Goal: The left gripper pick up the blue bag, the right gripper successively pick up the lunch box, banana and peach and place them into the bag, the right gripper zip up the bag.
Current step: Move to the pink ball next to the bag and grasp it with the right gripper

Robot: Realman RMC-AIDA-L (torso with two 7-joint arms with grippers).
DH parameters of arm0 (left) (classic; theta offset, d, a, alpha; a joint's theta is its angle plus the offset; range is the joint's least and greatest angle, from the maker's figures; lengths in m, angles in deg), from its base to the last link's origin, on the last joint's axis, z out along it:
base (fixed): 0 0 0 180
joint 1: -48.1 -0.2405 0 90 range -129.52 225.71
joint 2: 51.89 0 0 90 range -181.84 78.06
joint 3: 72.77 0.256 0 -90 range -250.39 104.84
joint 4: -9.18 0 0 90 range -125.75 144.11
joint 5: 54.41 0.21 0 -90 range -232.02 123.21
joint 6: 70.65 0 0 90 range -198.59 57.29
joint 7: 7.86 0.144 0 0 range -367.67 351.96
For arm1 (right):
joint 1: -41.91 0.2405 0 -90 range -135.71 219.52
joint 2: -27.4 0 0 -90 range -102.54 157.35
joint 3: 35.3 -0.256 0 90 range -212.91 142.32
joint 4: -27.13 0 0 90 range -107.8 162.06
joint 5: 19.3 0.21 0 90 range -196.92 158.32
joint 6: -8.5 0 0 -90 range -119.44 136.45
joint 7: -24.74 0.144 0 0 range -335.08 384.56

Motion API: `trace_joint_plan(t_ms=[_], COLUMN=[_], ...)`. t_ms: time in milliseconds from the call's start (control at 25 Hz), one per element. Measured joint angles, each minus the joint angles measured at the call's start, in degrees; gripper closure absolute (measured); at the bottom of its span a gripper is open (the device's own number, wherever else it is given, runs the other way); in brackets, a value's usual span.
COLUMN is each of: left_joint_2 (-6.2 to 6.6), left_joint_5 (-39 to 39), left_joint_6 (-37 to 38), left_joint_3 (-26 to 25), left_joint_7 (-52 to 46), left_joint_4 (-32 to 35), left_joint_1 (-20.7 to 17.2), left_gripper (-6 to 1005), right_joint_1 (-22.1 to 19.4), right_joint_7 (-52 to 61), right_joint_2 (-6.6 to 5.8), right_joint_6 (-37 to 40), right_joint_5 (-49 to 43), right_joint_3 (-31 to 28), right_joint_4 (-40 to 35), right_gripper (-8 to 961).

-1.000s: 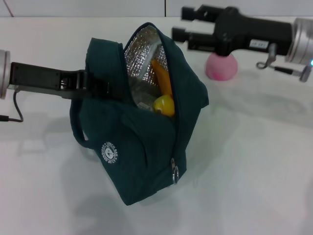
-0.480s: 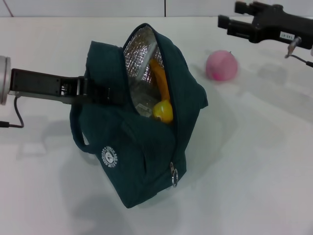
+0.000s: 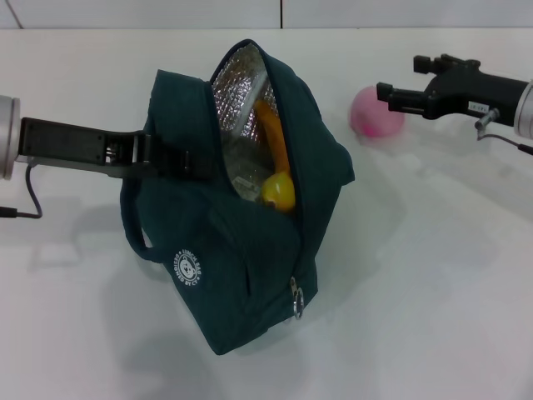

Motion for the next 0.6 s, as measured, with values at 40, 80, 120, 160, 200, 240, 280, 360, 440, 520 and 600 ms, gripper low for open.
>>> trace_joint_plan(t_ms=[40, 80, 120, 160, 200, 240, 280, 360, 440, 520, 600], left_joint_2=[0.0, -0.01, -0.01, -0.01, -0.01, -0.01, -0.01, -0.01, -0.02, -0.06, -0.08], left_joint_5=[0.0, 0.0, 0.0, 0.0, 0.0, 0.0, 0.0, 0.0, 0.0, 0.0, 0.0], left_joint_6=[0.0, 0.0, 0.0, 0.0, 0.0, 0.0, 0.0, 0.0, 0.0, 0.0, 0.0], left_joint_3=[0.0, 0.0, 0.0, 0.0, 0.0, 0.0, 0.0, 0.0, 0.1, 0.1, 0.1], left_joint_7=[0.0, 0.0, 0.0, 0.0, -0.1, -0.1, -0.2, -0.2, -0.2, -0.2, -0.2], left_joint_4=[0.0, 0.0, 0.0, 0.0, 0.0, 0.0, 0.0, 0.0, 0.0, 0.0, 0.0], left_joint_1=[0.0, 0.0, 0.1, 0.1, 0.2, 0.3, 0.3, 0.3, 0.4, 0.5, 0.6], left_gripper=[958, 958, 958, 958, 958, 958, 958, 958, 958, 958, 958], right_joint_1=[0.1, 0.2, 0.3, 0.5, 0.9, 1.3, 1.8, 3.2, 4.3, 5.3, 6.0], right_joint_7=[0.0, 0.0, -0.1, -0.1, -0.1, -0.1, -0.1, -0.1, -0.1, -0.1, -0.1], right_joint_2=[0.02, 0.06, 0.15, 0.24, 0.35, 0.37, 0.37, 0.32, 0.28, 0.33, 0.41], right_joint_6=[-0.7, -1.2, -1.8, -2.6, -3.4, -4.1, -4.5, -5.5, -6.6, -7.8, -8.8], right_joint_5=[0.0, 0.0, -0.1, -0.1, -0.1, -0.1, -0.1, -0.1, -0.3, -0.5, -0.6], right_joint_3=[0.1, 0.3, 0.4, 0.4, 0.5, 0.5, 0.5, 0.6, 0.6, 1.2, 1.9], right_joint_4=[0.3, 0.5, 0.7, 1.1, 1.6, 2.3, 2.9, 4.8, 6.0, 6.8, 7.3], right_gripper=[191, 175, 160, 145, 130, 114, 99, 100, 100, 101, 102])
